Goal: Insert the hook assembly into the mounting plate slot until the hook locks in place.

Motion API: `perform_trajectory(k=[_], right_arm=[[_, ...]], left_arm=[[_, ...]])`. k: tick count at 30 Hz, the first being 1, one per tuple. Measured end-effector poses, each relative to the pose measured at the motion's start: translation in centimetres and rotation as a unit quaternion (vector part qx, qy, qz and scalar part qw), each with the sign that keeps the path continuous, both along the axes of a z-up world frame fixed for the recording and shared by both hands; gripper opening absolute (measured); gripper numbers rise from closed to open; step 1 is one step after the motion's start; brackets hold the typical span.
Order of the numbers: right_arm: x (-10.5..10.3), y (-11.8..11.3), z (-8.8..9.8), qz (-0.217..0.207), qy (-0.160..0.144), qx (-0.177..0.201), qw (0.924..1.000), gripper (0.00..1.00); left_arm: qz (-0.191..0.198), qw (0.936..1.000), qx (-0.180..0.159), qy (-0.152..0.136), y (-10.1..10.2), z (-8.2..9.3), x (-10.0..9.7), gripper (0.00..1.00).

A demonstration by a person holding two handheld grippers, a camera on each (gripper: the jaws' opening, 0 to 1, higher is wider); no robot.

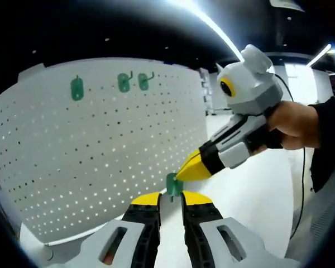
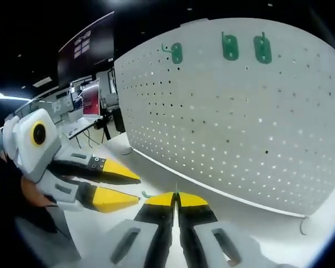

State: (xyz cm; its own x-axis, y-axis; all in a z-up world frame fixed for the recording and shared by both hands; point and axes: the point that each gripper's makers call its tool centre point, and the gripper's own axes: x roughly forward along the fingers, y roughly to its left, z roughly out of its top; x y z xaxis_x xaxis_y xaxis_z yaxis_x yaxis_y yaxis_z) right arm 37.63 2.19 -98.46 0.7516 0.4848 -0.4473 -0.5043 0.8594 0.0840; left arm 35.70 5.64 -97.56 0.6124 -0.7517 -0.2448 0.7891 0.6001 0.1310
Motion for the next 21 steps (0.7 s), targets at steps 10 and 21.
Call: perform_trajectory(k=[10, 21], right_arm=[[-0.34, 0.50, 0.58, 0.009, 0.002, 0.012, 0.9999, 0.00], [-0.54, 0.88, 0.75, 0.015, 0.009, 0.024, 0.9996, 0.00]], left_arm=[[-0.016, 0.9999, 0.005, -0.004, -0.47, -0.05, -0.57, 0.14], [-0.020, 0.9998, 0.004, -0.005, -0.64, -0.19, -0.63, 0.14]])
